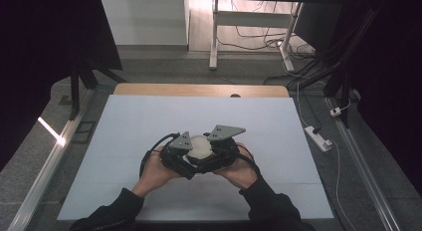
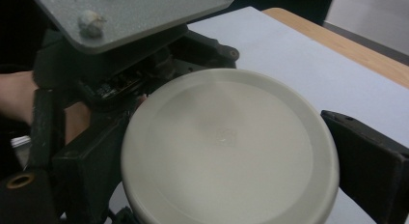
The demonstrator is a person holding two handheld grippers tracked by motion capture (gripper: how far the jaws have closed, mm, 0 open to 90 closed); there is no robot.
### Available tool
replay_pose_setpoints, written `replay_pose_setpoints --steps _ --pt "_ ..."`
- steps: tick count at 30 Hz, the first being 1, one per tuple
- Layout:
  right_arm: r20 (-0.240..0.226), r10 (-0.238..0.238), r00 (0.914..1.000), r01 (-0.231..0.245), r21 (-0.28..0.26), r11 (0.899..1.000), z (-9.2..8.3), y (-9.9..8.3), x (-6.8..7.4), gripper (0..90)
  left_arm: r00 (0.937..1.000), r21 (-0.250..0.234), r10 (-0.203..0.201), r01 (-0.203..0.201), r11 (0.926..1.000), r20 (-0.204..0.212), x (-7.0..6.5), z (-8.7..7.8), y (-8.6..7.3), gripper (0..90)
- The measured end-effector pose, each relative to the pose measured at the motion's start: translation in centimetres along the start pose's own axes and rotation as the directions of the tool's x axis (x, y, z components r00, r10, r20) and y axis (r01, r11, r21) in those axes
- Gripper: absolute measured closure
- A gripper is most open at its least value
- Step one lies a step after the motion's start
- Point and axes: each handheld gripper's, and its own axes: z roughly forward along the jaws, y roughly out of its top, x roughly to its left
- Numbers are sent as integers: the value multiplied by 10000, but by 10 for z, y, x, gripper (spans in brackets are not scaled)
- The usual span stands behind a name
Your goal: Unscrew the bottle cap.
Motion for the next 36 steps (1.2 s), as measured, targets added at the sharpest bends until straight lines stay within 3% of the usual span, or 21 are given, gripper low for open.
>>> replay_pose_setpoints --steps 4,8,12,17,20,22,28,31,33,36 --pt "-808 -211 9965 215 33 9998 -3 0 -6 69 9986 -66 253 -250 9997 454 0 0 0 75" --pt "-1563 -560 9861 582 98 9983 -6 0 -11 69 9953 -122 429 -420 9990 874 0 0 0 74" --pt "-2366 -776 9685 779 -81 9969 -8 -3 -18 69 9914 -126 574 -563 9983 1179 -1 1 0 74" --pt "-3319 -1116 9367 1071 -319 9937 -9 -6 -25 69 9843 -224 765 -739 9970 1593 -3 2 0 74" --pt "-3440 -1325 9296 1267 -394 9912 -9 -7 -26 68 9850 -160 850 -835 9964 1501 -4 2 1 74" --pt "-3374 -1314 9321 1253 -398 9913 -9 -7 -25 65 9859 -190 785 -766 9969 1475 -3 2 1 74" --pt "-2535 -1057 9616 992 -384 9943 -12 -2 -19 0 9932 -394 461 -421 9983 1070 -1 -3 0 74" --pt "-2041 -620 9770 542 -434 9976 -16 0 -19 0 9960 -456 285 -247 9987 851 0 -4 0 74" --pt "-1590 -309 9868 242 -440 9987 -18 0 -18 0 9987 -459 60 -37 9989 497 2 -5 -1 74" --pt "-975 114 9952 -167 -535 9984 -20 -1 -15 0 9998 -385 -170 173 9991 74 3 -5 -1 74"
